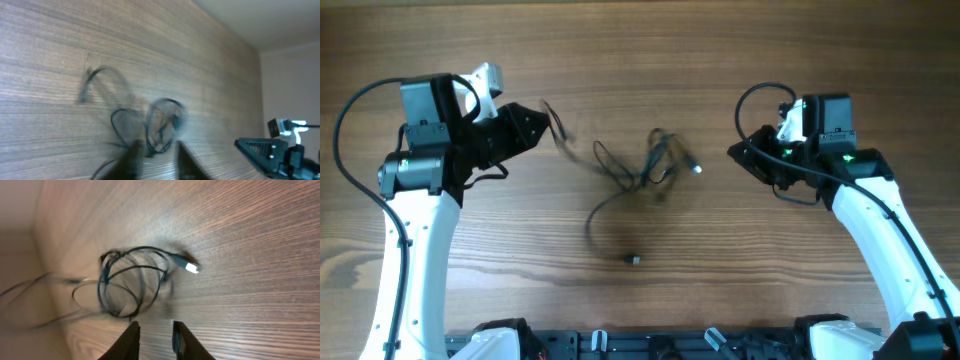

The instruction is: Untangle cables

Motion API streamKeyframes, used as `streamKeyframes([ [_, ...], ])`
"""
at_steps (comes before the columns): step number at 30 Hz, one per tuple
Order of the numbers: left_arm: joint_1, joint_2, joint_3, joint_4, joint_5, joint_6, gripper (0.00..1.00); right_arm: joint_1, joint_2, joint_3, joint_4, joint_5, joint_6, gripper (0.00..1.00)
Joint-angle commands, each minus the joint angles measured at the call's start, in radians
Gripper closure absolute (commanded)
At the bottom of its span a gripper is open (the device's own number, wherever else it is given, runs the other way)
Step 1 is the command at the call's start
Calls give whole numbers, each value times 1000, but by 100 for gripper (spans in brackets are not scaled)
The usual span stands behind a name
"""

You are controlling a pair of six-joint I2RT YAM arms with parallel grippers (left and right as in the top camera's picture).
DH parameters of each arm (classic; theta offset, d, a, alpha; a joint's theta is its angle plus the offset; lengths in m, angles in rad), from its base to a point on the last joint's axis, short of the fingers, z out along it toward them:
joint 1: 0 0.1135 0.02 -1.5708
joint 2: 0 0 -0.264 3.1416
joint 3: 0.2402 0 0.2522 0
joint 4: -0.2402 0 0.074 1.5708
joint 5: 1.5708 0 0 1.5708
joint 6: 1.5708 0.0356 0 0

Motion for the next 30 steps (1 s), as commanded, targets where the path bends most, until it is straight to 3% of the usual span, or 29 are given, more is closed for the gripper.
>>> streamKeyframes([
  [1,5,-14,-5,-27,-9,10,44,3,-10,10,-47,-29,-140,71],
  [2,5,-14,-5,-35,-9,10,35,3,-10,10,-58,-28,-150,70],
  [3,5,-14,-5,-40,-9,9,34,3,-10,10,-66,-28,-156,69],
  [9,-37,-13,-5,-40,-2,6,35,3,-10,10,-89,-6,-174,63],
  [23,-331,156,-5,90,-45,5,43,3,-10,10,-89,-6,-172,61],
  [30,-424,299,-5,162,-255,6,43,3,-10,10,-94,-6,-172,61],
])
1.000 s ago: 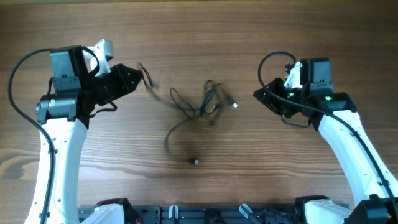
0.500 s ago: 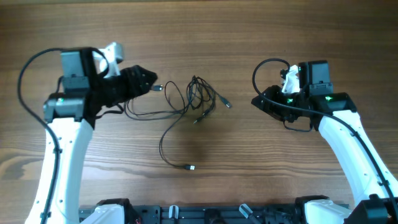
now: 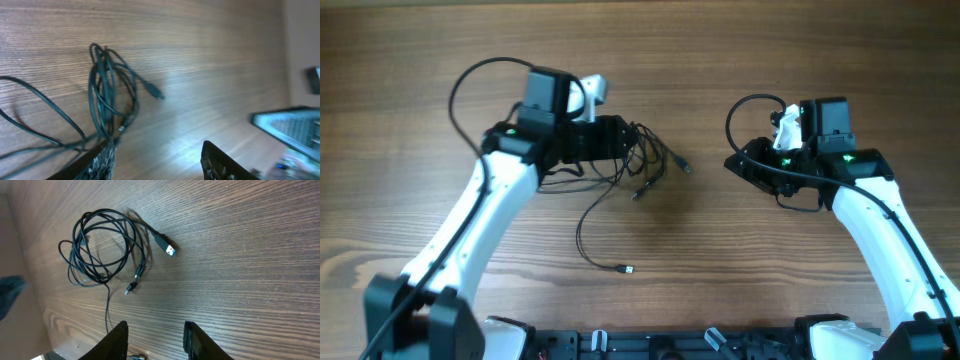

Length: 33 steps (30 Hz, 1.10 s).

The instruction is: Untangle cables

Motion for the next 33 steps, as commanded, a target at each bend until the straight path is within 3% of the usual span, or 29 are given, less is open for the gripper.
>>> streamKeyframes([
  [1,-34,76,-5,32,-144,5,43,3,-10,10,-6,6,-21,61],
  [17,-43,223,-5,56,-144,5,49,3,-10,10,-7,6,-20,61],
  [28,-43,230,-5,19,-144,2,93,3,-10,10,-6,6,-20,61],
  [33,-43,225,-5,11,-105,7,96,3,-10,10,-2,4,-31,61],
])
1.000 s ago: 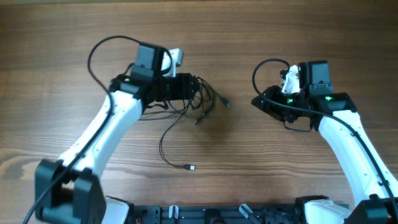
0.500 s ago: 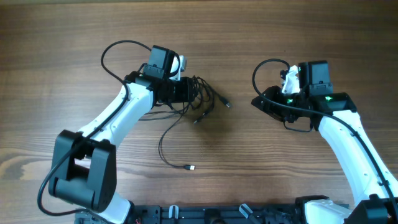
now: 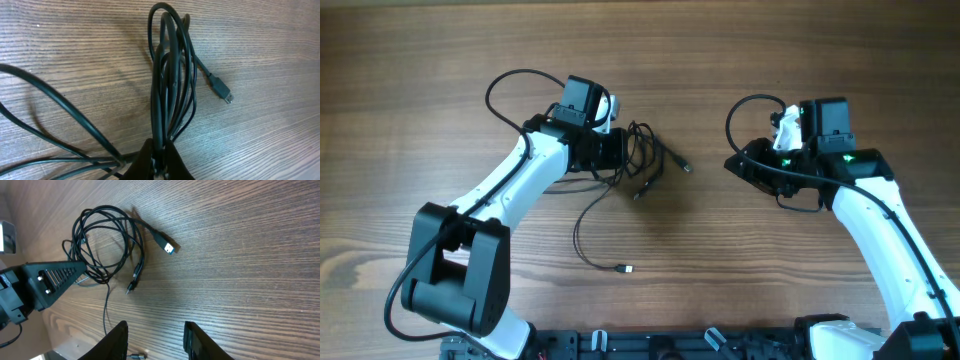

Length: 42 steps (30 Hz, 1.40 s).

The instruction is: Untangle cables

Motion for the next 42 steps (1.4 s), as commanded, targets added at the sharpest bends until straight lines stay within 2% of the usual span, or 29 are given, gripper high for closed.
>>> streamKeyframes([
  [1,-3,3,-5,-4,50,14,96,3,-10,10,8,-8,-52,61],
  [4,-3,-21,-5,-4,147,47,96,5,-10,10,19,-71,-101,61],
  [11,-15,-56,-5,-39,308,77,96,54,-10,10,79,-116,-95,60],
  [15,-47,-56,-5,-56,324,95,96,100,-10,10,121,-111,-62,55],
  [20,-87,-57,-5,-57,324,96,96,130,-3,10,140,-48,37,54],
  [24,-96,-63,-5,-61,324,120,96,147,29,10,153,-43,49,53],
  [27,-92,-68,-5,-74,296,122,96,161,64,10,162,-43,47,53],
  [30,-88,-68,-5,-96,185,120,96,173,111,10,181,-44,47,53],
  [33,-89,-68,-5,-116,80,72,94,174,138,10,188,-40,31,51],
  [37,-89,-68,-5,-118,11,1,91,174,160,10,175,32,33,51],
  [39,-89,-68,-5,-113,12,-20,83,174,162,10,174,55,32,51],
  [42,-91,-68,-5,-106,26,-23,78,174,162,10,188,55,22,50],
])
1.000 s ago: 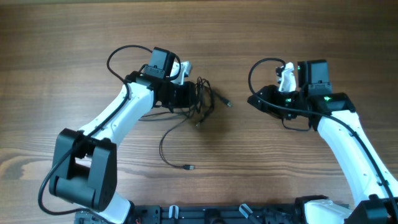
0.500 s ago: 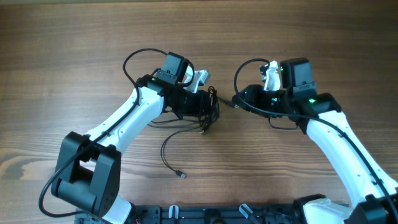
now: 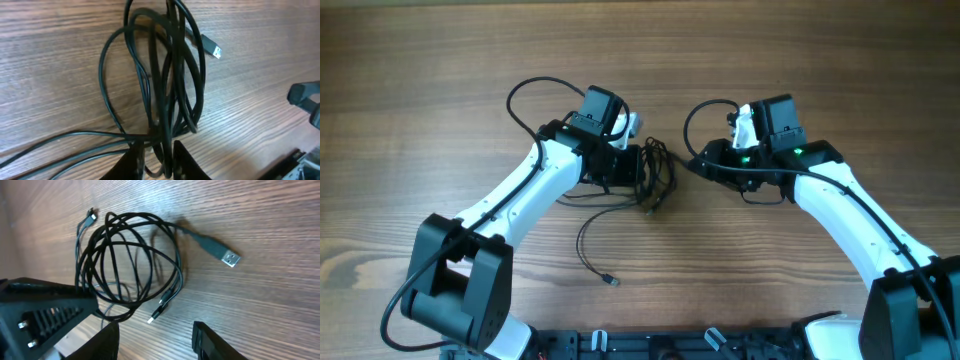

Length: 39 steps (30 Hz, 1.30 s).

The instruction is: Untangle cables

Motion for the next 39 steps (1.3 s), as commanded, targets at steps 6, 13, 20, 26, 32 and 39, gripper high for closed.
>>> streamKeyframes([
  [6,-5,-26,-5,19,32,-56,76,17,25,10,93,32,-29,50],
  [13,-5,-26,-5,80,134,-82,76,21,26,10,100,47,-30,50],
  [20,-5,-26,-5,103,133,-109,76,21,26,10,82,47,-29,50],
  [26,-5,-14,-7,100,54,-128,77,21,26,10,81,46,-29,50],
  [32,-5,3,-7,102,40,-128,80,21,26,10,74,38,-29,50],
  [39,-5,32,-7,108,39,-128,82,21,26,10,74,21,-29,50],
])
